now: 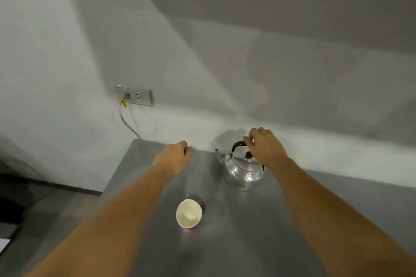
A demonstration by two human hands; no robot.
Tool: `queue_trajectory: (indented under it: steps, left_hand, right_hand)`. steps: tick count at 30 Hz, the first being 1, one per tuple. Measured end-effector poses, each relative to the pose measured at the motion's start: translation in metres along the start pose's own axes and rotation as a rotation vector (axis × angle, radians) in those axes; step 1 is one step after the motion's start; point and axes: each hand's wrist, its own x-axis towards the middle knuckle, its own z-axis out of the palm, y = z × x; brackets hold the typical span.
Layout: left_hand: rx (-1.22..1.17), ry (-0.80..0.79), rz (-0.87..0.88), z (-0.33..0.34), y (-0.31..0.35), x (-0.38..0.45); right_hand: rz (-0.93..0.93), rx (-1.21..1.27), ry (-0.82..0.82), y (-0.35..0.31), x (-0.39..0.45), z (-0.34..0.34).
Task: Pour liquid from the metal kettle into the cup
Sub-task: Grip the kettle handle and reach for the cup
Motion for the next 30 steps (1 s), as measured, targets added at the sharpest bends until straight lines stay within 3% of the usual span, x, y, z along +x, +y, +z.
queue_trajectory:
  steps: [6, 15, 30]
  left_hand:
    - [-0.008, -0.047, -0.045, 0.018, -0.007, 0.012]
    - [0.014, -0.072, -0.094, 0.037, -0.031, 0.01]
    - [-0.186, -0.119, -0.187, 0.068, -0.103, -0.062]
  right_hand:
    - [0.142, 0.091, -0.198, 0.019, 0.005, 0.021]
    - [0.362, 0.508, -0.067, 0.022, 0.003, 0.03]
    - [0.368, 0.566, 0.0, -0.013, -0.072, -0.004]
